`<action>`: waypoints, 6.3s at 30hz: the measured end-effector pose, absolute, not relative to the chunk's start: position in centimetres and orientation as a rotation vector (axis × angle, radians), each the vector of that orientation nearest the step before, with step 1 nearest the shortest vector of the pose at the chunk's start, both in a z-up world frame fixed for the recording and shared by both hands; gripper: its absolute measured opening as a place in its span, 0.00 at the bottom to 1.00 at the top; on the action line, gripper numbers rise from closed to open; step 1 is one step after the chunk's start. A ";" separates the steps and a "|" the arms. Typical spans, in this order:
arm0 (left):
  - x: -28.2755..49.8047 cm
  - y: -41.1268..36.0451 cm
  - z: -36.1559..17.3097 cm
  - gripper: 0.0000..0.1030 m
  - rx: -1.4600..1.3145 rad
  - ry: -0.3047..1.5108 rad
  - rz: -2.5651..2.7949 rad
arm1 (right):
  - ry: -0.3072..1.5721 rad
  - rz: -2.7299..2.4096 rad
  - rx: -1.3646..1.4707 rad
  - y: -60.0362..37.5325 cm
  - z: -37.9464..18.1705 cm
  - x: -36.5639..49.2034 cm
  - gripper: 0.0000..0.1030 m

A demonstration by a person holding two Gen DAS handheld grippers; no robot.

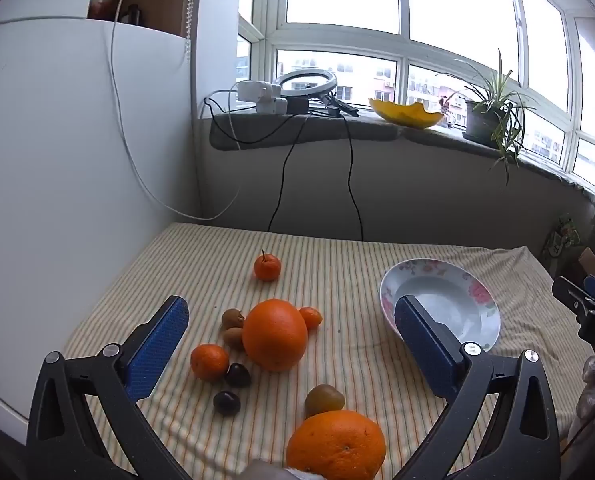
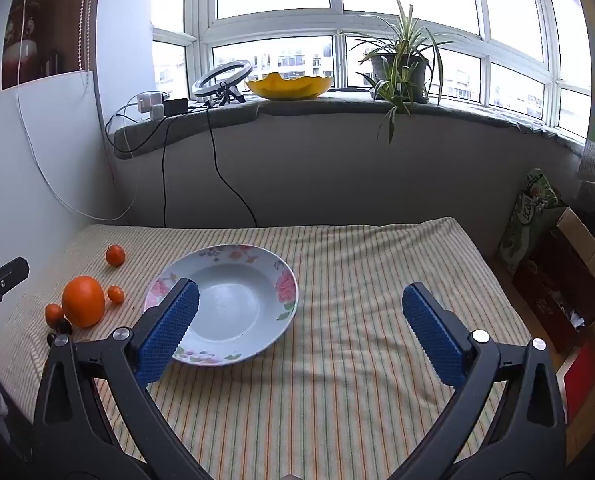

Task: Organize fruits

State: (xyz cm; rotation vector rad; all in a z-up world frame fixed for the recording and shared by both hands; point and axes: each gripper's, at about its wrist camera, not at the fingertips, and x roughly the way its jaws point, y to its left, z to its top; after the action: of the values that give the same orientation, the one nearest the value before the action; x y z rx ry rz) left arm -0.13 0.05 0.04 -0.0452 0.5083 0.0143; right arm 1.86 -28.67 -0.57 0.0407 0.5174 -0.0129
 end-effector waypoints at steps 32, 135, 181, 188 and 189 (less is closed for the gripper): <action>0.5 0.1 1.3 0.99 -0.041 0.560 0.009 | 0.534 0.028 0.019 -27.3 2.0 3.4 1.00; -2.6 0.9 -9.2 0.69 -0.252 0.991 -0.314 | 1.078 0.820 0.167 -13.3 -9.4 5.6 0.86; -0.8 -3.1 -6.9 0.65 -0.146 0.914 -0.391 | 0.983 0.776 0.110 -14.4 -7.8 4.2 0.71; 1.2 -5.6 -5.9 0.65 -0.113 0.883 -0.443 | 0.943 0.718 0.135 -17.5 -6.5 5.6 0.71; 1.4 -6.0 -5.7 0.65 -0.109 0.879 -0.449 | 0.938 0.710 0.139 -18.0 -6.3 5.9 0.71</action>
State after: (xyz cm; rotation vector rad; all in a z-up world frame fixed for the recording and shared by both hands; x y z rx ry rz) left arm 1.36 -5.97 -5.74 -0.1094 0.8786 -0.4492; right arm 5.90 -18.00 -6.31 0.1394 0.9379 0.7102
